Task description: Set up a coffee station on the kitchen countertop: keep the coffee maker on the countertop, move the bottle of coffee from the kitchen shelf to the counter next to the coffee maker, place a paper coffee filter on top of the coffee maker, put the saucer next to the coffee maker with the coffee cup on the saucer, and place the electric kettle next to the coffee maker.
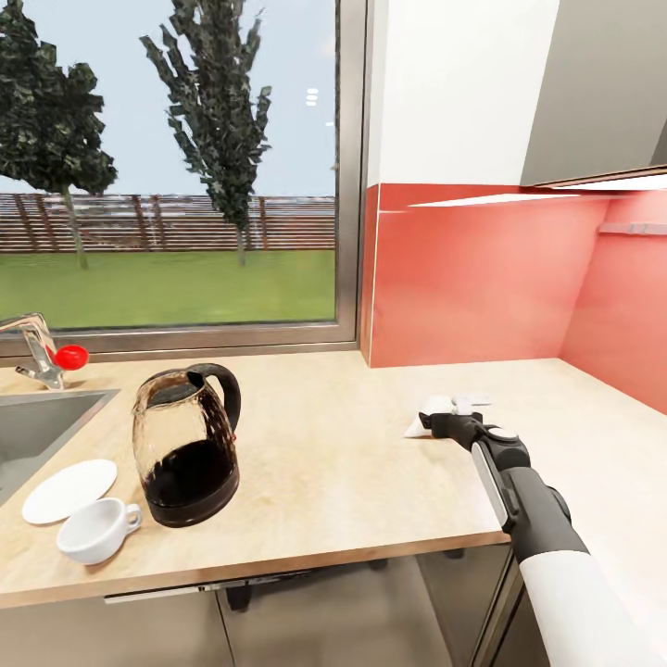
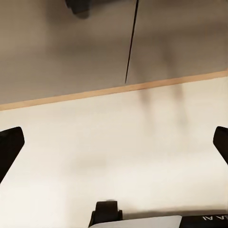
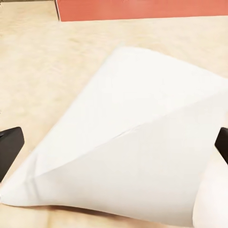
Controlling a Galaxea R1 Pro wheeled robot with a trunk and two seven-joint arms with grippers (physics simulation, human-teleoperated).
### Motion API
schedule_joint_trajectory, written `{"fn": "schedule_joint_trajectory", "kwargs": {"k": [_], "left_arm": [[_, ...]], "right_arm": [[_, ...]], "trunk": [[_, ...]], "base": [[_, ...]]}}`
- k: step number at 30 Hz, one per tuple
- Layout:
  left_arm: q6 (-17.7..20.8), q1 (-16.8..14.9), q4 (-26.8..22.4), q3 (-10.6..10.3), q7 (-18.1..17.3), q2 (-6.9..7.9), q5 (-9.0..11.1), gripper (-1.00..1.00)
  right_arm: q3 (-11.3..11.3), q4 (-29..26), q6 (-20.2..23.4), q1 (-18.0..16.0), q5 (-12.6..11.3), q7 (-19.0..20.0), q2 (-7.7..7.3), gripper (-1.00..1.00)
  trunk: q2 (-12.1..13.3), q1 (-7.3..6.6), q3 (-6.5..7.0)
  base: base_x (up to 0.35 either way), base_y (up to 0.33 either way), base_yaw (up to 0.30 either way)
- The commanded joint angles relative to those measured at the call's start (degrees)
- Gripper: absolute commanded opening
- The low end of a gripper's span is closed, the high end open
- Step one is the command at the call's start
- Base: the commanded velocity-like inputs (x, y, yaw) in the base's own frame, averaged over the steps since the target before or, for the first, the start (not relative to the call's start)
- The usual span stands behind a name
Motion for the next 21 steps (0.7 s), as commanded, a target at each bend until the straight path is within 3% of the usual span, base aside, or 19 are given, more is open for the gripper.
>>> {"fn": "schedule_joint_trajectory", "kwargs": {"k": [1, 10, 21], "left_arm": [[-0.1, 0.01, -0.07, 0.1, -0.02, -0.03, -0.34, 1.0], [-0.1, 0.01, -0.07, 0.06, -0.02, -0.03, -0.34, 1.0], [-0.1, 0.01, -0.07, 0.01, -0.02, -0.03, -0.34, 1.0]], "right_arm": [[-0.09, -0.1, 0.29, -0.03, 0.03, 0.32, 0.02, 1.0], [-0.09, -0.3, 0.37, -0.03, 0.14, 6.76, -0.03, 1.0], [-0.09, -0.39, 0.38, -0.03, 0.06, 8.02, 0.1, 1.0]], "trunk": [[-0.03, 0.0, -0.05], [-0.03, 0.0, -0.05], [-0.03, 0.0, -0.05]], "base": [[0.0, 0.0, 0.0], [-0.088, 0.0, 0.0], [-0.018, 0.0, 0.0]]}}
